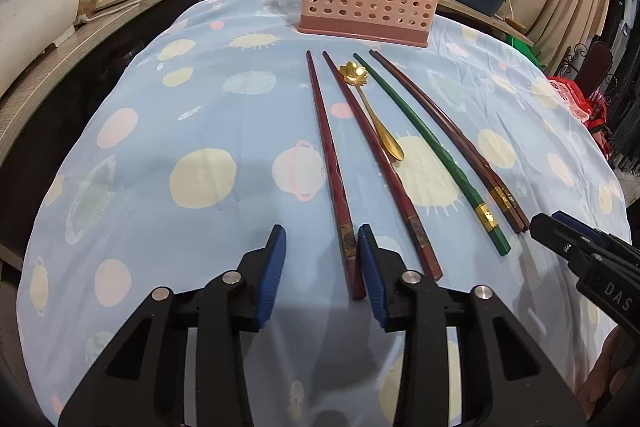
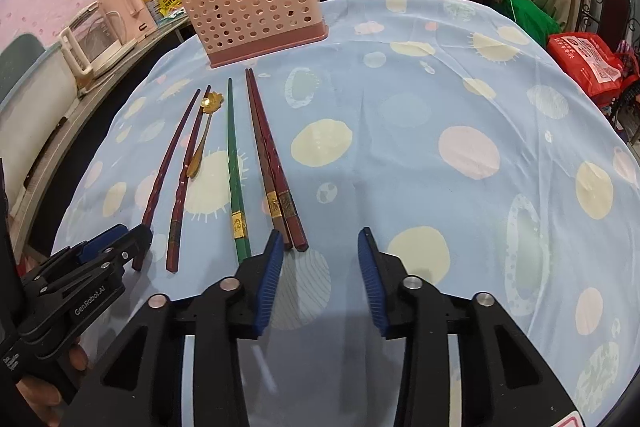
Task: Organize utensils
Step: 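Lower both open tools toward the dark brown chopsticks on the cloth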
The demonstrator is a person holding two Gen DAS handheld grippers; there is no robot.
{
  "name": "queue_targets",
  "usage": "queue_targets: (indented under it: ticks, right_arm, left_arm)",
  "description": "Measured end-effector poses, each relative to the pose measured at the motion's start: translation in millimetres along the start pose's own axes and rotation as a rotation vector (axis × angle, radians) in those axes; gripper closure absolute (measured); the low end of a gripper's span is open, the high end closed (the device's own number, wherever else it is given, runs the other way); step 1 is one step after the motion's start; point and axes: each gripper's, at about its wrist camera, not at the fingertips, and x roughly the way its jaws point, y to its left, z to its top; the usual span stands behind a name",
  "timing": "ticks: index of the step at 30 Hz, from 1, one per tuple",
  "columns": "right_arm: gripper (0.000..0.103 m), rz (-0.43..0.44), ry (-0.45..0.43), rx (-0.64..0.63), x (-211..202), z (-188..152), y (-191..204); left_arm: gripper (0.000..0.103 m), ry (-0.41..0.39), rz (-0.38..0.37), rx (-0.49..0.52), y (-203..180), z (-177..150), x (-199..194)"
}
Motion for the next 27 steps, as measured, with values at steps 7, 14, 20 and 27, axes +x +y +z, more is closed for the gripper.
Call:
queue_targets:
  ticks: [7, 14, 20, 27]
  right_arm:
    - [0.079, -0.004, 0.003, -0.038, 11.0, 9.0, 9.5]
    - [0.082, -0.014, -0.006, -0.075, 17.0, 13.3, 16.6]
    - [0.083, -0.015, -0.001, -0.062, 19.0, 15.8, 10.4]
    - [0.084, -0.026, 0.004, -0.099, 24.6, 13.0, 19.4]
  left_arm:
    - [0.068, -0.012, 0.013, 0.015, -2.3, -1.1, 0.4]
    - [0.068, -0.02, 0.025, 0.03, -4.1, -2.4, 1.4]
    - [0.068, -0.023, 0.026, 0.033, -4.5, -2.5, 1.8]
    - [0.068, -0.024, 0.028, 0.037, -5.2, -2.1, 2.1]
